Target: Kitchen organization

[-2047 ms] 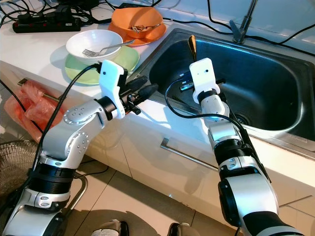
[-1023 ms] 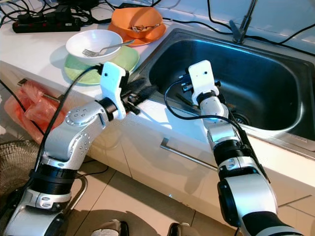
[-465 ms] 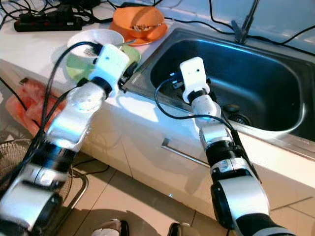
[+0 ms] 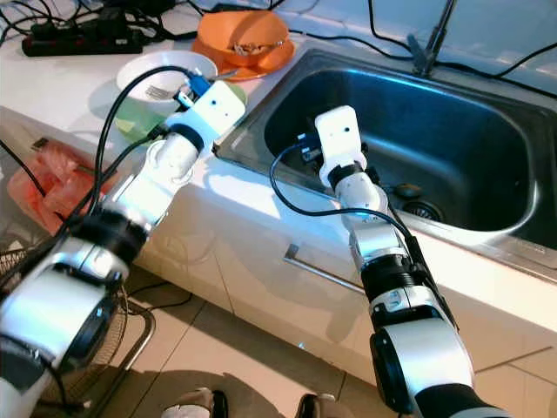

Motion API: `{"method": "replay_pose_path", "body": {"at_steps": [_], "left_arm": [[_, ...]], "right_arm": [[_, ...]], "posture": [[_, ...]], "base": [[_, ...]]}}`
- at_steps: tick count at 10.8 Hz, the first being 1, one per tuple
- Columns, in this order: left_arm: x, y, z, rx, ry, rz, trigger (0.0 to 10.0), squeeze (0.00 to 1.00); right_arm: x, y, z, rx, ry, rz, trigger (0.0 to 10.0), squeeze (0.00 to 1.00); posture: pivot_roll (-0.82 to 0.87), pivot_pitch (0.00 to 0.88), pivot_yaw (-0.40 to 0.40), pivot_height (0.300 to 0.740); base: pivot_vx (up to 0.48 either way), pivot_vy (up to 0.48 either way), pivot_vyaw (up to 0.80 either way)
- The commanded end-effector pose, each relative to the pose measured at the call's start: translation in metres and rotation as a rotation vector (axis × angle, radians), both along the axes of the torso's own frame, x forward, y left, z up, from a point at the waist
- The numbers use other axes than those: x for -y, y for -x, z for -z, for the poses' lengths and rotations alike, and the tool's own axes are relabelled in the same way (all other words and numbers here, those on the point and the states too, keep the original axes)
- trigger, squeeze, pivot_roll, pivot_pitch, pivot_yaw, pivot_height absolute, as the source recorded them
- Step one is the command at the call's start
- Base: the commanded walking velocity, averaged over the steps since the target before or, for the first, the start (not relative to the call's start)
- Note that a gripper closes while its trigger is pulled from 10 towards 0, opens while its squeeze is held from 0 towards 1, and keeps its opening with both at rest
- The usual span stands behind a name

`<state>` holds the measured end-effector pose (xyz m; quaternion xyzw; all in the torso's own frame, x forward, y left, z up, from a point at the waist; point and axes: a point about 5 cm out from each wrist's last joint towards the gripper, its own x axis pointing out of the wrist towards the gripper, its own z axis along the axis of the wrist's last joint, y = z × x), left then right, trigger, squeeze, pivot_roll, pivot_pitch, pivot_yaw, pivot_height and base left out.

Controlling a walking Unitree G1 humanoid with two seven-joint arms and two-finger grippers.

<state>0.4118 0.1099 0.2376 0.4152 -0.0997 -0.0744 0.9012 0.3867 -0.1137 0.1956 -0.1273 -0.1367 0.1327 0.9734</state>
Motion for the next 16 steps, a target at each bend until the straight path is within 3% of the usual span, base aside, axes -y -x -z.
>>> {"method": "replay_pose_path", "body": {"at_steps": [1, 4, 10, 12, 14, 16], "left_arm": [[0.003, -0.003, -0.006, 0.040, -0.032, -0.008, 10.0, 0.00], [-0.007, -0.008, -0.002, 0.020, -0.056, -0.082, 10.0, 0.00], [-0.035, -0.009, 0.005, -0.008, 0.007, -0.193, 10.0, 0.00], [-0.042, -0.008, 0.014, -0.082, 0.159, -0.202, 10.0, 0.00], [-0.048, -0.007, 0.016, -0.121, 0.254, -0.198, 10.0, 0.00], [-0.055, -0.004, 0.004, -0.087, 0.283, -0.182, 10.0, 0.00]], "right_arm": [[0.002, 0.001, 0.000, -0.003, -0.013, 0.000, 10.0, 0.00], [0.003, 0.003, 0.000, -0.001, -0.014, 0.005, 10.0, 0.00], [0.006, 0.003, 0.001, -0.013, -0.008, 0.014, 10.0, 0.00], [0.006, 0.003, 0.001, -0.015, -0.006, 0.013, 10.0, 0.00], [0.007, 0.003, 0.001, -0.016, -0.005, 0.015, 10.0, 0.00], [0.007, 0.003, 0.001, -0.020, -0.003, 0.014, 10.0, 0.00]], "posture": [[0.07, 0.107, -0.007, 0.740], [0.05, 0.103, -0.002, 0.740], [0.07, 0.110, -0.012, 0.740], [0.08, 0.118, -0.019, 0.740], [0.08, 0.123, -0.022, 0.740], [0.09, 0.128, -0.028, 0.740]], "base": [[0.000, 0.000, 0.00], [0.000, 0.000, 0.00], [0.000, 0.000, 0.00], [0.000, 0.000, 0.00], [0.000, 0.000, 0.00], [0.000, 0.000, 0.00]]}}
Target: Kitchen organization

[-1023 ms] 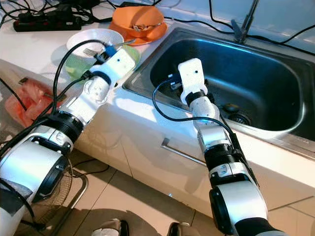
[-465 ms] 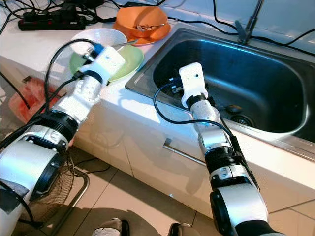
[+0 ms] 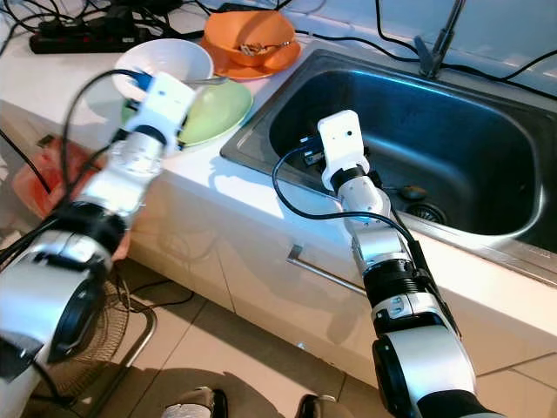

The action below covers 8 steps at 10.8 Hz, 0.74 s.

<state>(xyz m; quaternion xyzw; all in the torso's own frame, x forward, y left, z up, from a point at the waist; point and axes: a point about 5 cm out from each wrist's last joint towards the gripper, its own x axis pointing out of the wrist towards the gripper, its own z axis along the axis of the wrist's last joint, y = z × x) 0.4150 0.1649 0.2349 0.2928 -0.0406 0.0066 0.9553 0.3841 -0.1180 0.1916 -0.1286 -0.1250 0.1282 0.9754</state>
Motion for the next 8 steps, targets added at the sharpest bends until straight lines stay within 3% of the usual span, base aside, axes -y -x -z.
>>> {"method": "replay_pose_path", "body": {"at_steps": [1, 5, 6, 7, 8], "left_arm": [[-0.001, 0.002, -0.003, 0.003, 0.000, 0.015, 10.0, 0.00], [-0.014, 0.023, -0.039, 0.125, -0.021, 0.014, 10.0, 0.00], [-0.015, 0.026, -0.038, 0.123, -0.024, 0.017, 10.0, 0.00], [-0.001, 0.030, -0.028, 0.077, -0.008, 0.127, 10.0, 0.00], [0.004, 0.031, -0.025, 0.062, 0.011, 0.159, 10.0, 0.00]], "right_arm": [[0.002, 0.000, -0.003, 0.002, -0.009, 0.000, 10.0, 0.00], [0.001, -0.002, -0.006, 0.006, -0.015, 0.000, 10.0, 0.00], [0.001, -0.002, -0.006, 0.005, -0.017, 0.000, 10.0, 0.00], [-0.003, -0.003, -0.006, 0.002, -0.018, -0.008, 10.0, 0.00], [-0.003, -0.003, -0.006, 0.002, -0.019, -0.009, 10.0, 0.00]], "posture": [[0.10, 0.129, -0.030, 0.740], [0.11, 0.125, -0.036, 0.740], [0.11, 0.124, -0.038, 0.740], [0.12, 0.118, -0.040, 0.740], [0.12, 0.118, -0.039, 0.740]], "base": [[0.000, 0.000, 0.00], [0.000, 0.000, 0.00], [0.000, 0.000, 0.00], [0.000, 0.000, 0.00], [0.000, 0.000, 0.00]]}}
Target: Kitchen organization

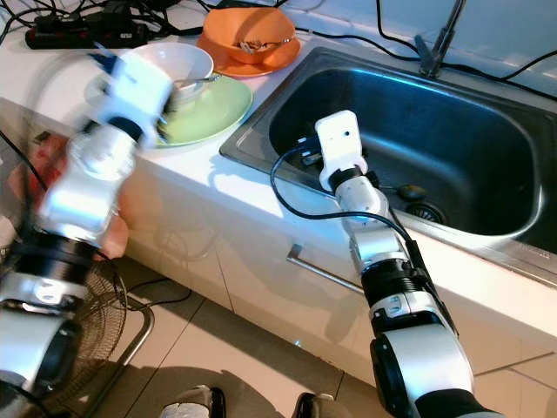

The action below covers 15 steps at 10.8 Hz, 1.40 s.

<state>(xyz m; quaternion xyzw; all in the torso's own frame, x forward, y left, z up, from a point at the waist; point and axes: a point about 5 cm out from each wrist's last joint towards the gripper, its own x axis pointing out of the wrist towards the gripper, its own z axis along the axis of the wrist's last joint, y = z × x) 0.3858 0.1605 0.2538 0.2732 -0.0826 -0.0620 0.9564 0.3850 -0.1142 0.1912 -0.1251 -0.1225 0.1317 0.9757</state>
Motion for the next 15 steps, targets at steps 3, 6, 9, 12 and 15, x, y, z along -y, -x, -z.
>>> {"method": "replay_pose_path", "body": {"at_steps": [3, 6, 9, 12, 15], "left_arm": [[0.017, -0.003, 0.005, -0.033, 0.002, 0.072, 10.0, 0.00], [0.017, -0.014, 0.007, -0.034, -0.049, 0.024, 10.0, 0.00], [0.012, -0.022, 0.008, -0.037, -0.033, -0.011, 10.0, 0.00], [-0.004, -0.024, 0.002, -0.001, -0.016, -0.069, 10.0, 0.00], [-0.018, -0.024, 0.006, -0.008, -0.003, -0.112, 10.0, 0.00]], "right_arm": [[0.002, -0.002, -0.005, 0.009, -0.013, 0.002, 10.0, 0.00], [0.000, -0.002, -0.006, 0.009, -0.013, -0.001, 10.0, 0.00], [0.002, -0.002, -0.006, 0.012, -0.013, 0.000, 10.0, 0.00], [0.002, -0.002, -0.005, 0.011, -0.013, 0.003, 10.0, 0.00], [0.002, -0.001, -0.003, 0.004, -0.012, 0.002, 10.0, 0.00]], "posture": [[0.10, 0.116, -0.033, 0.740], [0.10, 0.106, -0.032, 0.740], [0.09, 0.099, -0.028, 0.740], [0.09, 0.103, -0.030, 0.740], [0.10, 0.114, -0.034, 0.740]], "base": [[0.000, 0.000, 0.00], [0.000, 0.000, 0.00], [0.000, 0.000, 0.00], [0.000, 0.000, 0.00], [0.000, 0.000, 0.00]]}}
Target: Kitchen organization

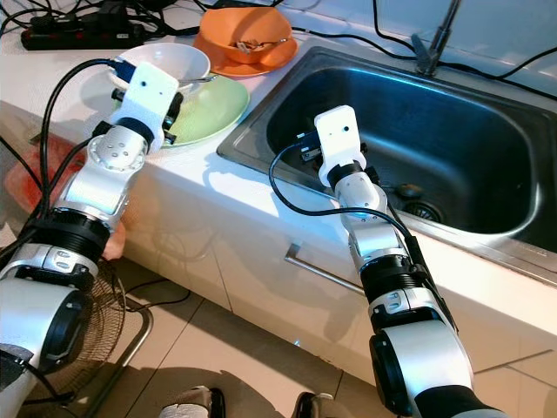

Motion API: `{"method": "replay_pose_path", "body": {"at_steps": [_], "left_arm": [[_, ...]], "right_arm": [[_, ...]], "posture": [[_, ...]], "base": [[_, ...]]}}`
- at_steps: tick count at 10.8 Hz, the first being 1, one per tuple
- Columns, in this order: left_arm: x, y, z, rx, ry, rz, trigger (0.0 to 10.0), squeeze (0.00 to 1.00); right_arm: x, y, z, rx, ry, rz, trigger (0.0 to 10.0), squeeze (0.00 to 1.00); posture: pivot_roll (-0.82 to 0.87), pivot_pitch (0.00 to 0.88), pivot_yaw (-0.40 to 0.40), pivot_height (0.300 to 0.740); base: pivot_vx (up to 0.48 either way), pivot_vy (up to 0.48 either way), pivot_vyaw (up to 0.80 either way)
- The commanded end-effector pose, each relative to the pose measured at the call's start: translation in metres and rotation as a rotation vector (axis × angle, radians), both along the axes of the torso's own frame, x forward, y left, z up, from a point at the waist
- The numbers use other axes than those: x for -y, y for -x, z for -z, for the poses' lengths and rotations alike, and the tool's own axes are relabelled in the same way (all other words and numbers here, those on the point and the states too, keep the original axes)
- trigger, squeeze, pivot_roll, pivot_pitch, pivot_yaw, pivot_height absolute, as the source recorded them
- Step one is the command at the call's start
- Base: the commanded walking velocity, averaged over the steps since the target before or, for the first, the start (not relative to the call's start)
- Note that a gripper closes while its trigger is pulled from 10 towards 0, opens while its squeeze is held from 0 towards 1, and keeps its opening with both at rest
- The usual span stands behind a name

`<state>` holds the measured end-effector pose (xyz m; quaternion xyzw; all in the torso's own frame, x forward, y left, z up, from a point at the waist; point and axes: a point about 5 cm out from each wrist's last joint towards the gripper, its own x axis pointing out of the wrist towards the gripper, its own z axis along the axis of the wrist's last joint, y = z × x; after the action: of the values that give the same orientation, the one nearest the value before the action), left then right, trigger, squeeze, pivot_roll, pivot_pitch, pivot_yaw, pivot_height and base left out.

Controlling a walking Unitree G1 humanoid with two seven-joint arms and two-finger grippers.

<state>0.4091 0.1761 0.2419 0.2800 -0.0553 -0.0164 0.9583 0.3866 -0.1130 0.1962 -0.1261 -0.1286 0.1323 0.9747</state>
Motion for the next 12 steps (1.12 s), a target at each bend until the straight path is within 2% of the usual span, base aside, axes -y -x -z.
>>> {"method": "replay_pose_path", "body": {"at_steps": [1, 5, 7, 11, 12], "left_arm": [[-0.005, -0.001, -0.003, 0.001, 0.012, -0.012, 10.0, 0.00], [-0.016, 0.008, 0.010, -0.052, 0.086, -0.002, 10.0, 0.00], [-0.023, 0.015, 0.014, -0.073, 0.088, -0.003, 10.0, 0.00], [-0.043, 0.033, -0.001, -0.021, 0.053, -0.062, 10.0, 0.00], [-0.050, 0.037, -0.015, 0.035, 0.045, -0.098, 10.0, 0.00]], "right_arm": [[0.003, 0.000, 0.002, -0.009, -0.012, 0.005, 10.0, 0.00], [0.004, 0.000, 0.002, -0.014, -0.008, 0.003, 10.0, 0.00], [0.003, 0.000, 0.002, -0.016, -0.007, 0.001, 10.0, 0.00], [0.000, -0.001, 0.001, -0.013, -0.010, -0.009, 10.0, 0.00], [0.000, -0.001, -0.001, -0.010, -0.013, -0.010, 10.0, 0.00]], "posture": [[0.10, 0.116, -0.035, 0.740], [0.10, 0.122, -0.043, 0.740], [0.11, 0.122, -0.046, 0.740], [0.12, 0.121, -0.052, 0.740], [0.12, 0.119, -0.053, 0.740]], "base": [[0.000, 0.000, 0.00], [0.000, 0.000, 0.00], [0.000, 0.000, 0.00], [0.000, 0.000, 0.00], [0.000, 0.000, 0.00]]}}
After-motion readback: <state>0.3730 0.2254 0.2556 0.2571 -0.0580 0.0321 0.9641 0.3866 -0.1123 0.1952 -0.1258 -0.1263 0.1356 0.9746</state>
